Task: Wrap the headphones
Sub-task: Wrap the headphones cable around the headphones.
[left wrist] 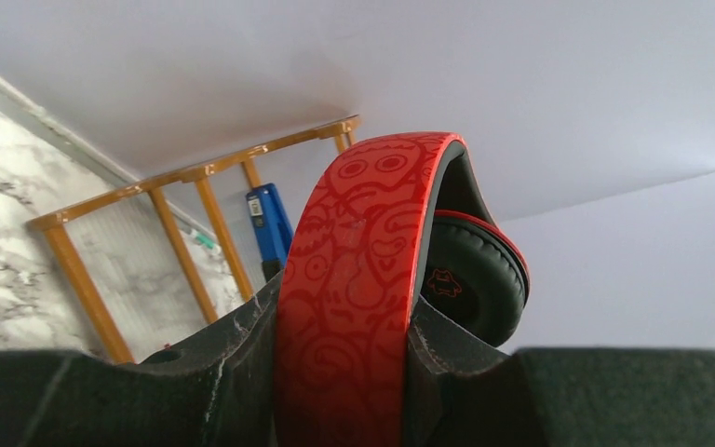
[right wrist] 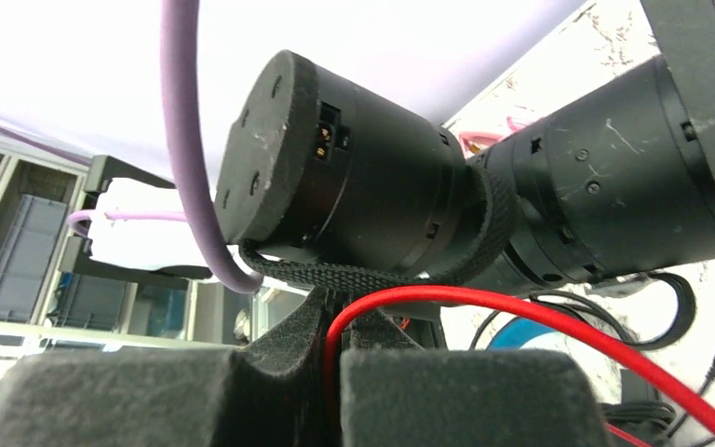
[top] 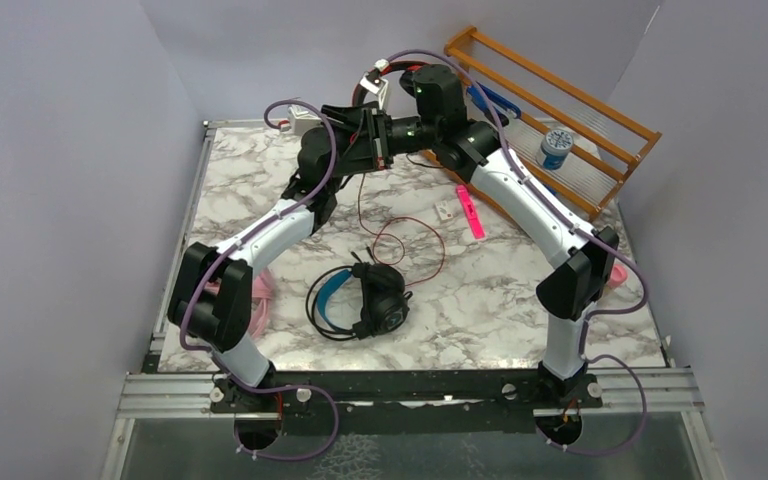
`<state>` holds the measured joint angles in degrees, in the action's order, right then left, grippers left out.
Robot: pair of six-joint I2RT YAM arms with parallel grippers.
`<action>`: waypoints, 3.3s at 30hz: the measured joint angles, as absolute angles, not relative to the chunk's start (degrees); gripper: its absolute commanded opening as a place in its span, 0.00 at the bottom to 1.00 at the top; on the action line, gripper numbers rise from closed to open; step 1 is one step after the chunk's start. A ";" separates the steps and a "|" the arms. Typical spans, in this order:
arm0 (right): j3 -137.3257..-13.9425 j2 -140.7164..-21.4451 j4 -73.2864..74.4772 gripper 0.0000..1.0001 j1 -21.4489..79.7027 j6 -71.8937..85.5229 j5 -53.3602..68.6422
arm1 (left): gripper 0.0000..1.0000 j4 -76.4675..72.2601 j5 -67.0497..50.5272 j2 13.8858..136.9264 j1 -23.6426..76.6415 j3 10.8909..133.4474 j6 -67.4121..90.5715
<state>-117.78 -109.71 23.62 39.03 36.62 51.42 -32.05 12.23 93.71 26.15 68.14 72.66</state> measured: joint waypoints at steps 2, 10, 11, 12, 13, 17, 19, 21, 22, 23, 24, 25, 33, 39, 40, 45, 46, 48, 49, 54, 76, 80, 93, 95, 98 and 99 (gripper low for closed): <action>-117.75 -109.65 22.46 0.04 39.05 37.26 52.34 | 0.00 -33.21 11.90 93.86 26.15 68.14 73.71; -130.45 -114.54 27.07 0.04 38.30 37.45 55.11 | 0.00 -36.71 9.19 94.61 25.34 67.59 75.18; -131.13 -114.52 26.74 0.04 38.02 37.69 55.29 | 0.00 -37.06 9.19 94.59 25.26 67.31 75.16; -131.22 -114.26 25.74 0.04 37.58 38.15 55.40 | 0.00 -37.36 9.21 94.56 25.26 66.92 74.98; -131.11 -114.04 24.82 0.03 36.93 38.89 55.66 | 0.00 -37.41 9.21 94.56 25.30 66.65 74.89; -130.32 -114.15 21.85 0.01 34.52 41.01 56.21 | 0.00 -37.26 9.06 94.56 25.50 65.98 74.08; -130.32 -114.83 21.39 0.01 33.71 41.54 56.51 | 0.00 -37.36 8.71 94.56 25.54 65.98 73.95; -129.62 -115.42 20.56 0.00 33.67 42.00 56.95 | 0.00 -37.63 8.43 94.56 25.54 65.98 73.97; -128.22 -115.39 19.57 0.00 33.76 42.26 57.39 | 0.00 -37.67 8.36 94.56 25.54 65.98 73.97; -126.43 -115.15 18.46 0.01 33.85 42.72 57.91 | 0.00 -37.74 8.36 94.56 25.54 65.95 73.97; -124.33 -114.96 16.99 0.00 33.98 43.35 58.35 | 0.00 -37.91 8.34 94.56 25.52 65.91 73.97; -122.41 -114.87 15.88 0.01 34.06 43.88 58.72 | 0.00 -38.11 8.34 94.56 25.52 65.78 74.00; -120.90 -115.09 14.33 0.04 33.52 46.11 61.98 | 0.00 -40.36 6.35 94.56 25.12 64.27 74.39; -123.76 -114.59 16.27 0.10 31.46 43.27 62.41 | 0.00 -41.25 4.93 93.82 24.99 62.28 73.63; -122.85 -114.04 16.71 0.13 31.20 42.37 62.28 | 0.00 -41.28 4.91 93.49 24.88 62.00 73.25; -110.30 -106.67 20.12 0.36 30.70 37.69 61.08 | 0.00 -41.65 4.91 91.72 23.11 61.73 71.07; -108.49 -105.16 21.39 0.44 30.70 36.40 60.38 | 0.00 -42.00 4.93 91.61 22.44 61.82 70.87; -105.95 -102.50 23.73 0.55 30.68 33.95 58.04 | 0.00 -42.11 4.93 91.61 21.17 62.24 70.87; -104.77 -101.08 24.45 0.58 30.65 33.28 56.62 | 0.00 -42.11 4.93 91.61 20.71 62.35 70.87; -92.58 -91.74 19.51 0.66 27.86 35.92 50.13 | 0.00 -42.02 5.17 91.61 19.51 63.57 70.89; -77.38 -90.30 -17.61 0.58 26.65 62.06 29.52 | 0.00 -44.25 4.27 90.63 20.82 63.31 78.04; -76.66 -90.67 -19.00 0.48 27.40 64.49 27.38 | 0.00 -45.23 4.03 90.63 21.63 63.29 78.94; -75.57 -91.46 -22.26 0.00 28.88 64.25 26.24 | 0.71 -42.26 4.23 85.76 22.00 58.57 75.44; -75.57 -91.46 -23.38 0.01 28.91 63.94 26.72 | 0.75 -40.18 2.37 83.68 20.80 58.57 74.26; -75.57 -91.46 -24.45 0.01 28.64 63.46 27.83 | 0.76 -37.15 -1.23 81.60 18.81 58.59 72.79; -75.57 -91.46 -24.47 0.01 28.62 63.09 28.12 | 0.76 -36.45 -2.63 81.32 18.06 58.67 72.36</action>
<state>-75.57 -91.46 -24.47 28.62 63.09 28.12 -36.45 -2.63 81.32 18.06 58.67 72.36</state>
